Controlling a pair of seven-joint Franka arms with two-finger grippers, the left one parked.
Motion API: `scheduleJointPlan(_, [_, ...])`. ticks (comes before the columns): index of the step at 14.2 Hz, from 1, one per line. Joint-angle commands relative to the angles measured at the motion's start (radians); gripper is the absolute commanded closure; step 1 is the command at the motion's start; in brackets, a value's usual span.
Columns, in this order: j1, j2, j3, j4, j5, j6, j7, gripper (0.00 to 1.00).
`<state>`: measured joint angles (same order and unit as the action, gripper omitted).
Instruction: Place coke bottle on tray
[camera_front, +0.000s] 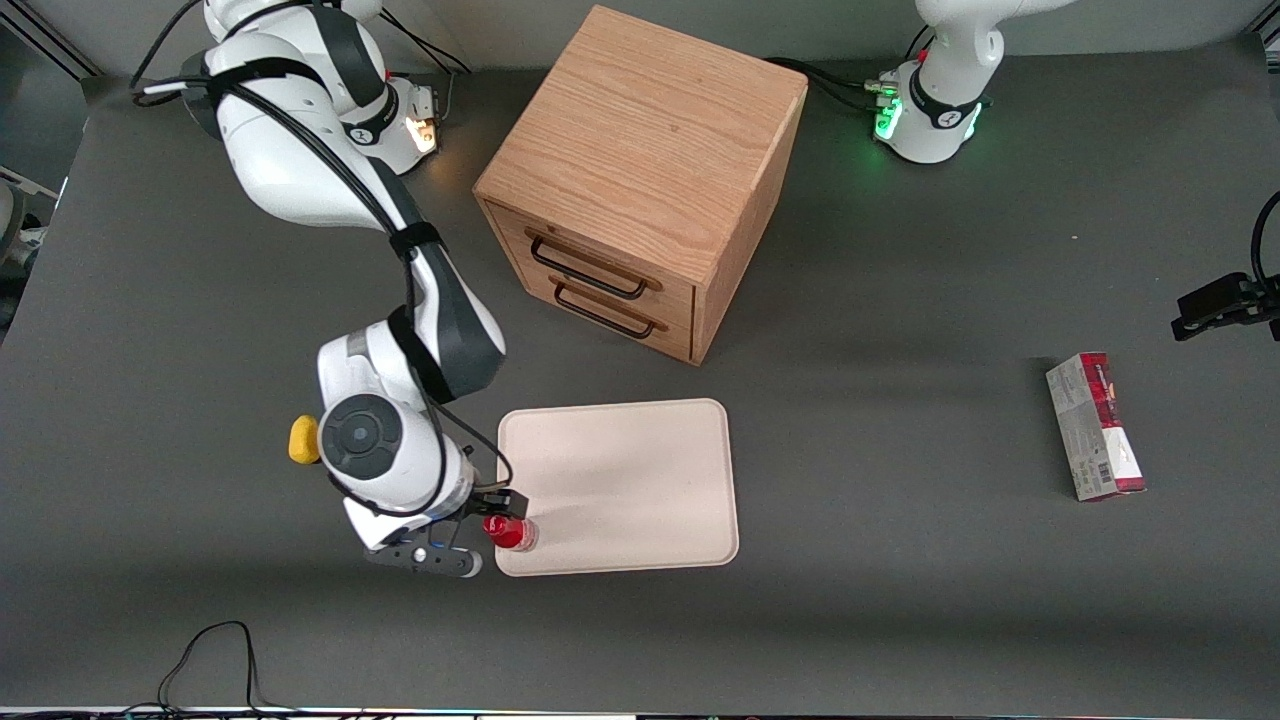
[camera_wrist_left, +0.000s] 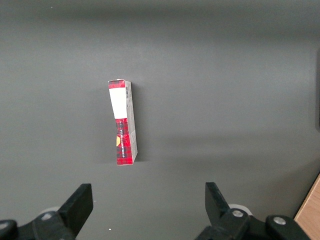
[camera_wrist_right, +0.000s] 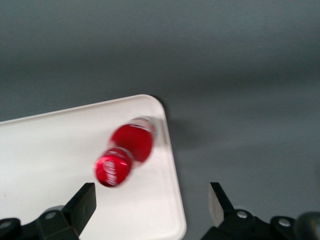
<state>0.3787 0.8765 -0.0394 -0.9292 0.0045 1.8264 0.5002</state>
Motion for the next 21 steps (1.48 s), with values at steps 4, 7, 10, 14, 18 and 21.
scheduleJointPlan(4, [-0.116, -0.359, 0.001, -0.389, 0.046, -0.058, -0.231, 0.00])
scheduleJointPlan(7, [-0.159, -0.566, -0.005, -0.629, 0.048, -0.056, -0.366, 0.00])
scheduleJointPlan(10, [-0.159, -0.735, -0.047, -0.796, 0.048, -0.056, -0.434, 0.00])
scheduleJointPlan(14, [-0.162, -0.862, -0.065, -0.843, 0.046, -0.128, -0.453, 0.00])
scheduleJointPlan(18, [-0.242, -0.873, -0.077, -0.760, 0.048, -0.234, -0.474, 0.00])
scheduleJointPlan(21, [-0.277, -0.870, -0.051, -0.723, 0.046, -0.239, -0.488, 0.00])
